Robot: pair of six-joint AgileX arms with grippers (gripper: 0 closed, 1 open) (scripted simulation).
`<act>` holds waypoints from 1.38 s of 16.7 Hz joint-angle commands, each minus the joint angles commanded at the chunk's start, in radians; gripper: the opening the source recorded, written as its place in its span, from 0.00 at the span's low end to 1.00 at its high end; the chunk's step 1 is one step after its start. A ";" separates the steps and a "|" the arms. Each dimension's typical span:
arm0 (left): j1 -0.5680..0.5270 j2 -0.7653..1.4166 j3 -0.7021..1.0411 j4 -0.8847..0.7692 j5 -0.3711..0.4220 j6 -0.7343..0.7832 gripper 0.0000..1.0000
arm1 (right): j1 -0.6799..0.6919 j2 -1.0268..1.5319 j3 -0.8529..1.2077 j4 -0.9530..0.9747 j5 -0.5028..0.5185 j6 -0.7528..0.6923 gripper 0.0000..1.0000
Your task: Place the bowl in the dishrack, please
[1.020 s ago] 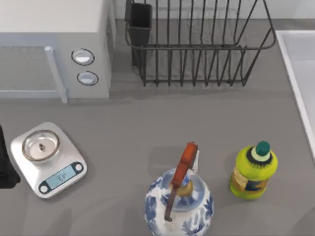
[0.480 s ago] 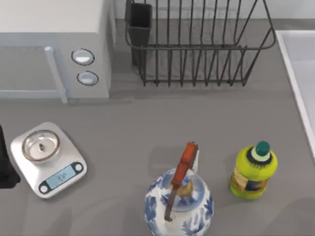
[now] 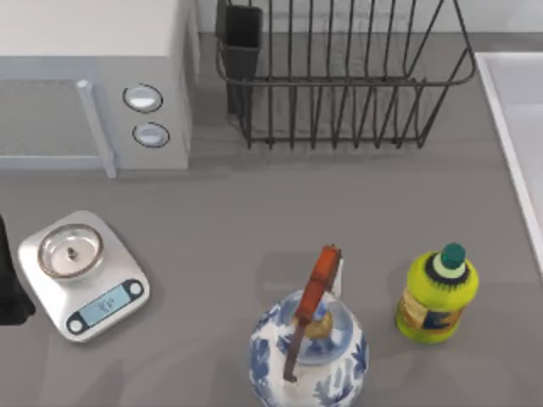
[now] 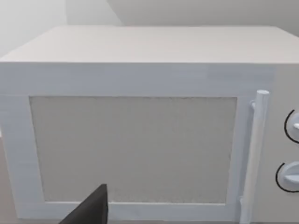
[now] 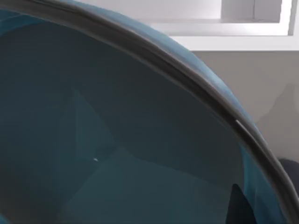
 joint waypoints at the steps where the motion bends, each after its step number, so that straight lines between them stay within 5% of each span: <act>1: 0.000 0.000 0.000 0.000 0.000 0.000 1.00 | 0.001 -0.009 0.027 -0.027 0.000 0.001 0.00; 8: 0.000 0.000 0.000 0.000 0.000 0.000 1.00 | 0.014 -0.016 0.046 -0.034 0.010 0.011 0.00; 12: 0.000 0.000 0.000 0.000 0.000 0.000 1.00 | 0.163 -0.028 0.047 0.102 0.128 0.101 0.00; 23: 0.000 0.000 0.000 0.000 0.000 0.000 1.00 | 1.212 -0.105 -0.070 0.964 0.763 0.488 0.00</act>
